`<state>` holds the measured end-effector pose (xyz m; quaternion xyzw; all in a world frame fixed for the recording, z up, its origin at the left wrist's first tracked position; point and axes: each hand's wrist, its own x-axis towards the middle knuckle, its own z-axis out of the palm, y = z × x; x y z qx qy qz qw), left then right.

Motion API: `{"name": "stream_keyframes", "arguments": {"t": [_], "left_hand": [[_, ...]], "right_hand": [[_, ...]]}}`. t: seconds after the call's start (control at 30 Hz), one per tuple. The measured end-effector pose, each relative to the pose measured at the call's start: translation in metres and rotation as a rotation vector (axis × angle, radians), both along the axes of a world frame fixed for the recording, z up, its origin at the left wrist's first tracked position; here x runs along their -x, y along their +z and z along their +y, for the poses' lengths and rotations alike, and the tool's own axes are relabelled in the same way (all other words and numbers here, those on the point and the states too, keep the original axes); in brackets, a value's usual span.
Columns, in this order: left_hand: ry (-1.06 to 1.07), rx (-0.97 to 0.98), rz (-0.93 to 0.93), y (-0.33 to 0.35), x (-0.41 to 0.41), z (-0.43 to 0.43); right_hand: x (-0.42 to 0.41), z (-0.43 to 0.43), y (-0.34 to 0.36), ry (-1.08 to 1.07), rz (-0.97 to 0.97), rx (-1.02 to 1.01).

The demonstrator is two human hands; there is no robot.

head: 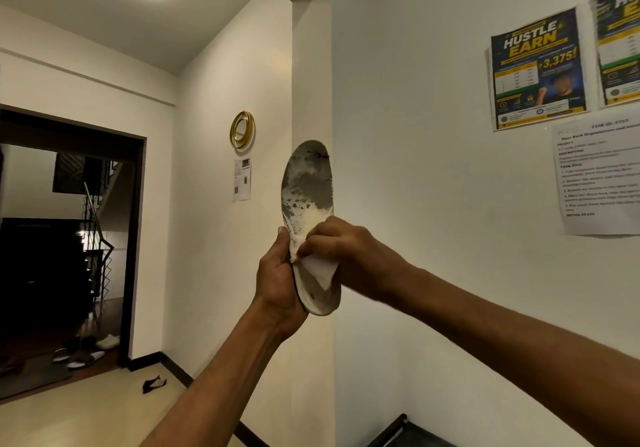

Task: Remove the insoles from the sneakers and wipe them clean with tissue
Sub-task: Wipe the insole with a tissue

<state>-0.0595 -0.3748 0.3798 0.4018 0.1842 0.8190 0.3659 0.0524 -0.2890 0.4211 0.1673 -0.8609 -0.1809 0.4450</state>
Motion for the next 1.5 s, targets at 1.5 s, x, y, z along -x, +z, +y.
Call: {"name": "stream_keyframes", "arguments": {"t": [1.5], "left_hand": [[0.037, 0.032, 0.201, 0.023, 0.0, 0.0]], "right_hand": [[-0.023, -0.003, -0.034, 0.107, 0.02, 0.234]]}}
